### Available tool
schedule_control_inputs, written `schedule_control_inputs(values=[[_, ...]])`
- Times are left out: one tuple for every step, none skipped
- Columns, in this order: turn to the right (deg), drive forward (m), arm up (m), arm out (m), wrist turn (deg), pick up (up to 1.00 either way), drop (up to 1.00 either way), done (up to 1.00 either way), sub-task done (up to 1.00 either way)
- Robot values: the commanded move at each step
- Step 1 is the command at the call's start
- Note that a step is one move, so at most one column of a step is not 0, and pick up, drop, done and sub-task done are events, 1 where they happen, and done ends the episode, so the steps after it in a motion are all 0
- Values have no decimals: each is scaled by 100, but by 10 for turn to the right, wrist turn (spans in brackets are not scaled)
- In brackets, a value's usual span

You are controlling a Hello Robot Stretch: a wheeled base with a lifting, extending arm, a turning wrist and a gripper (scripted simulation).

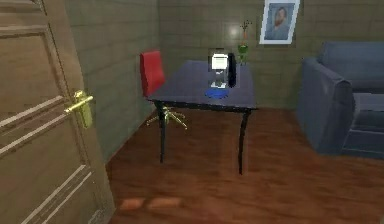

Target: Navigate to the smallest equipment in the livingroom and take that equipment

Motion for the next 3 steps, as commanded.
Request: schedule_control_inputs(values=[[270, 0, 0, 0, 0, 0, 0, 0, 0], [0, 100, 0, 0, 0, 0, 0, 0, 0], [90, 0, 0, 0, 0, 0, 0, 0, 0]])
